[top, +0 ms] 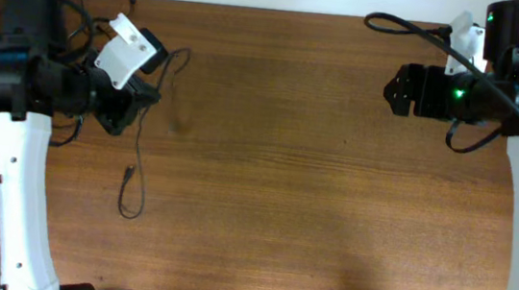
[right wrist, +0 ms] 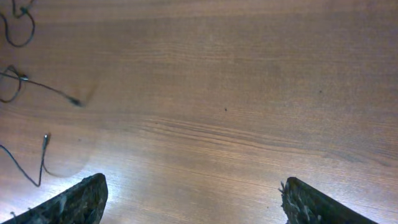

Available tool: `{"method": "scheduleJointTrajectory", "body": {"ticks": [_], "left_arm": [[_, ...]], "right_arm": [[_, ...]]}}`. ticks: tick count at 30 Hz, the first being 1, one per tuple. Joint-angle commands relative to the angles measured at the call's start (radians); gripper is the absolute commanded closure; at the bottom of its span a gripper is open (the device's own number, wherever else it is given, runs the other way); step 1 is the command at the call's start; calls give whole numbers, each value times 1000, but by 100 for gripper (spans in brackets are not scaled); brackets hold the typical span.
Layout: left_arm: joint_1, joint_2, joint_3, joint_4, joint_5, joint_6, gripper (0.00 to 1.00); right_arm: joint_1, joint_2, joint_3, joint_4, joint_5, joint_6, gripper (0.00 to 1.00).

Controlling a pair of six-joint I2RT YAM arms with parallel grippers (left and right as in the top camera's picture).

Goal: Untangle cables

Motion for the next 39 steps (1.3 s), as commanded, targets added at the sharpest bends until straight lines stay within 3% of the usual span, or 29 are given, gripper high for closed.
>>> {"method": "scheduleJointTrajectory", "body": {"ticks": [1, 9, 14, 15, 18, 23, 29, 39], "left_arm": [[106, 6, -1, -49, 96, 67, 100], [198, 61, -25, -88, -53, 31, 100], [200, 107, -134, 14, -180, -11, 100], [200, 124, -185, 76, -277, -79, 100], [201, 145, -227, 134, -350, -142, 100], [230, 170, -252, 172, -380, -145, 100], [288, 172, -306, 255, -572, -145, 100], [475, 172, -416, 416, -592, -176, 100]], "right_arm": [[-4, 34, 5, 3, 8, -10, 10], [-3, 44, 5, 19, -4, -10, 10], [-3, 44, 5, 10, -3, -10, 10], [-3, 44, 6, 10, -3, -10, 10], [-3, 44, 6, 10, -3, -10, 10], [-3, 44, 5, 10, -3, -10, 10], [-3, 44, 6, 11, -2, -10, 10], [-3, 44, 5, 10, 12, -11, 10]]}}
